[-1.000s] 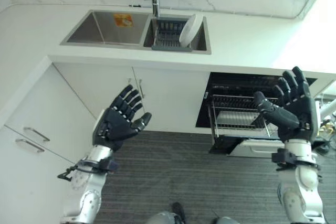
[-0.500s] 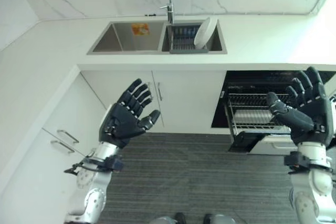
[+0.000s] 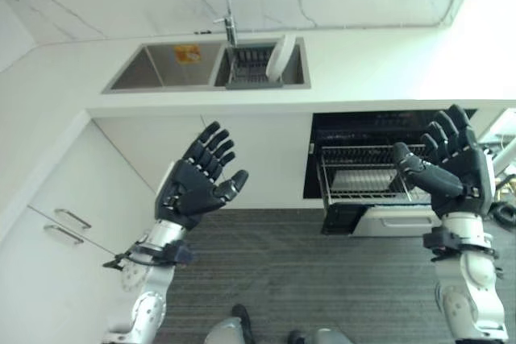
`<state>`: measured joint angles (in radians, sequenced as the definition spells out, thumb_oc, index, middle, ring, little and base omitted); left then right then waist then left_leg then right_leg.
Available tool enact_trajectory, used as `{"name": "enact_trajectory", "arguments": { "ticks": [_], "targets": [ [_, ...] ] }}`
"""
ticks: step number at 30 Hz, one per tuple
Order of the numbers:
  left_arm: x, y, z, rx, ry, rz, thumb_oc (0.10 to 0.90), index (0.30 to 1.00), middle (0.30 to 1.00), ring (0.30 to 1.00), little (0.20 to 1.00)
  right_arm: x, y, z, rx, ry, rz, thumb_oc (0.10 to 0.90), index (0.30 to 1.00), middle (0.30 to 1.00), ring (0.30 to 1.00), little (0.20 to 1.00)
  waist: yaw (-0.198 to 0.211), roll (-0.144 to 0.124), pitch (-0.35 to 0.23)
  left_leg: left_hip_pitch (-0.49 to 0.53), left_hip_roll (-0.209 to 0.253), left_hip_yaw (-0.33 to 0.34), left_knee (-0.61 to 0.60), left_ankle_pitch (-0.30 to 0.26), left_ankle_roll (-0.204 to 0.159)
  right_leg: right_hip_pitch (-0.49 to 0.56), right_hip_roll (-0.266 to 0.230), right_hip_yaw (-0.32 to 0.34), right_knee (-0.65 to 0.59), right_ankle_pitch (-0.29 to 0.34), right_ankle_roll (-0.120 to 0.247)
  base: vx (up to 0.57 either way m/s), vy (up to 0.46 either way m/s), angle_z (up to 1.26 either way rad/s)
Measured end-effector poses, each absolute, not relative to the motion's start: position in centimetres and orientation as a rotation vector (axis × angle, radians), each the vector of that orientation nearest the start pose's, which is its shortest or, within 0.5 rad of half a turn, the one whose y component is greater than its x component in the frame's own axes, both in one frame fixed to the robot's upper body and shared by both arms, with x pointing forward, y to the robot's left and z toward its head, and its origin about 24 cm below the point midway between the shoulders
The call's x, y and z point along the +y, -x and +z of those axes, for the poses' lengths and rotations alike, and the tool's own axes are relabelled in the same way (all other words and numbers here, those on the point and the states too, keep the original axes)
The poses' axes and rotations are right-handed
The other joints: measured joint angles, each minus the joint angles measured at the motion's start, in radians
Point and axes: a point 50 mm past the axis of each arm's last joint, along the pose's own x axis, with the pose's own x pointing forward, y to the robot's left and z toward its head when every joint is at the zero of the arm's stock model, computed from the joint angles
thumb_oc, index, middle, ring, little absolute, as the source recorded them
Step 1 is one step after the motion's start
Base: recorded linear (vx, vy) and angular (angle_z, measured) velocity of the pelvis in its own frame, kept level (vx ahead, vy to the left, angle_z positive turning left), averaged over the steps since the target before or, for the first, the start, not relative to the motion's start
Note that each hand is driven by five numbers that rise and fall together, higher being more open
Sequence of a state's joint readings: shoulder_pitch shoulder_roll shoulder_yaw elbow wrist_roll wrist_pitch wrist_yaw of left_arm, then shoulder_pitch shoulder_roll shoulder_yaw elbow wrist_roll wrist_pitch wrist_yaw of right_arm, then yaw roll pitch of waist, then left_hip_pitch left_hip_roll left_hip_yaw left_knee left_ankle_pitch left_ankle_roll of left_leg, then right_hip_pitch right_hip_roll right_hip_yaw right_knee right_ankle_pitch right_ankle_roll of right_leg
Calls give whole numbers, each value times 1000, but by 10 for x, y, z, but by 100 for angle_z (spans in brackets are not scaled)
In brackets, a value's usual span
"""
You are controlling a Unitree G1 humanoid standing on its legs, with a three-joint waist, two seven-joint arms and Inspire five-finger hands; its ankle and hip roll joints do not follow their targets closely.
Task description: Place the dishes in the dishwasher.
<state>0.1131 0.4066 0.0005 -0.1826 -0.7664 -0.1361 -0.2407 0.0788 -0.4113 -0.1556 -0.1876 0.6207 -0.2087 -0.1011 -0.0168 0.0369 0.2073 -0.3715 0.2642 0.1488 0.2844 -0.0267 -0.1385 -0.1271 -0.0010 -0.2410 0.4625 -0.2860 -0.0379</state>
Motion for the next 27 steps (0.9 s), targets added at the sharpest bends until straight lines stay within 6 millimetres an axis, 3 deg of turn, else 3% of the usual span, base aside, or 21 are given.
{"name": "enact_trajectory", "arguments": {
  "ticks": [2,3,5,6,7,8,9,10,12,13,14,16,18,20,21,22,23,24,25,26,27],
  "targets": [
    [210,-226,85,-211,343,-254,800,900,900,900,900,-260,-228,114,-356,-207,-207,800,900,900,900,900,-4,23,6,-72,-2,-49,27,1,-2,5,15,23,-5,0,-9,291,249,-62],
    [212,-225,81,-197,345,-244,800,900,900,900,900,-263,-227,113,-351,-199,-213,800,900,900,900,900,-1,31,13,-75,-6,-43,22,1,-2,28,17,31,-12,8,-33,242,243,-54],
    [213,-223,76,-182,351,-230,800,900,900,900,900,-267,-224,114,-343,-172,-213,800,900,900,900,900,-9,49,9,-62,-22,-14,49,17,21,93,29,48,-45,3,-38,279,331,-45],
    [214,-223,78,-195,349,-229,800,900,900,900,900,-269,-221,114,-343,-168,-221,800,900,900,900,900,-11,56,3,-37,-27,14,76,18,26,123,32,64,-67,-1,-20,352,461,-35],
    [214,-224,81,-210,344,-229,800,900,900,900,900,-272,-215,112,-336,-162,-234,800,900,900,900,900,-13,44,-4,31,-48,60,83,8,47,175,10,82,-110,-4,8,338,471,-29],
    [214,-227,85,-226,337,-235,800,900,900,900,900,-277,-213,113,-341,-169,-254,800,900,900,900,900,-12,22,-24,103,-99,97,39,40,131,204,-34,101,-119,-18,56,320,440,-15],
    [214,-231,89,-242,329,-241,800,900,900,900,900,-277,-213,113,-343,-179,-256,800,900,900,900,900,-8,-2,-31,119,-137,118,44,31,181,214,-75,100,-118,-23,82,264,371,9],
    [213,-235,94,-261,324,-243,800,900,900,900,900,-276,-215,115,-350,-181,-253,800,900,900,900,900,-8,-12,-36,129,-168,119,43,15,200,223,-101,95,-114,-15,97,195,281,29],
    [212,-246,112,-320,289,-275,800,900,900,900,900,-272,-220,122,-365,-192,-240,800,900,900,900,900,-2,-27,-45,158,-237,104,17,-11,230,223,-158,74,-52,-3,114,153,241,40],
    [212,-246,114,-325,286,-277,800,900,900,900,900,-271,-221,123,-367,-193,-238,800,900,900,900,900,-2,-28,-45,161,-241,102,14,-12,232,222,-161,72,-45,-1,116,107,167,49],
    [214,-247,130,-397,238,-287,800,900,900,900,900,-265,-221,128,-392,-199,-224,800,900,900,900,900,-4,-29,-50,192,-281,84,-25,-26,243,183,-209,60,45,8,135,130,194,44],
    [221,-239,156,-549,206,-268,800,900,900,900,900,-260,-219,133,-417,-204,-216,800,900,900,900,900,12,-34,-56,203,-317,66,-42,-38,253,169,-235,63,1,7,155,155,212,53],
    [226,-236,171,-636,184,-252,800,900,900,900,900,-260,-219,130,-408,-215,-238,800,900,900,900,900,31,-47,-63,206,-344,53,-26,-63,272,171,-251,61,-45,64,160,196,257,40],
    [227,-234,173,-659,180,-244,800,900,900,900,900,-260,-218,128,-405,-212,-278,800,900,900,900,900,44,-30,-74,210,-351,38,-5,-86,293,192,-253,53,-44,105,184,198,375,28],
    [227,-234,171,-657,183,-243,800,900,900,900,900,-259,-218,122,-392,-231,-308,800,900,900,900,900,47,-16,-82,206,-349,36,36,-124,308,184,-255,34,-4,149,202,176,435,12],
    [225,-234,171,-653,187,-246,800,900,900,900,900,-259,-218,122,-390,-230,-313,800,900,900,900,900,35,-2,-83,201,-347,36,68,-136,341,130,-275,19,114,172,199,112,312,10],
    [225,-234,169,-646,183,-246,800,900,900,900,900,-258,-218,121,-386,-230,-310,800,900,900,900,900,22,3,-82,211,-356,36,66,-144,349,58,-305,13,250,218,169,70,70,1],
    [224,-233,166,-633,160,-240,800,900,900,900,900,-258,-218,120,-379,-227,-305,800,900,900,900,900,17,13,-83,235,-359,43,38,-140,341,-8,-304,13,320,196,157,90,16,-17],
    [224,-232,164,-623,154,-235,800,900,900,900,900,-259,-218,120,-375,-211,-299,800,900,900,900,900,18,31,-80,270,-346,47,-34,-118,282,-49,-237,-21,271,168,129,135,-54,-21],
    [225,-232,163,-619,157,-225,800,900,900,900,900,-260,-218,120,-373,-206,-299,800,900,900,900,900,20,24,-70,259,-336,42,-13,-106,107,-65,-185,-30,185,174,92,141,-85,-8],
    [231,-232,173,-640,102,-227,800,900,900,900,900,-259,-219,121,-380,-216,-295,800,900,900,900,900,9,-74,-56,157,-336,3,241,-182,249,-87,-253,-27,74,201,120,177,-154,-18]
  ]
}}
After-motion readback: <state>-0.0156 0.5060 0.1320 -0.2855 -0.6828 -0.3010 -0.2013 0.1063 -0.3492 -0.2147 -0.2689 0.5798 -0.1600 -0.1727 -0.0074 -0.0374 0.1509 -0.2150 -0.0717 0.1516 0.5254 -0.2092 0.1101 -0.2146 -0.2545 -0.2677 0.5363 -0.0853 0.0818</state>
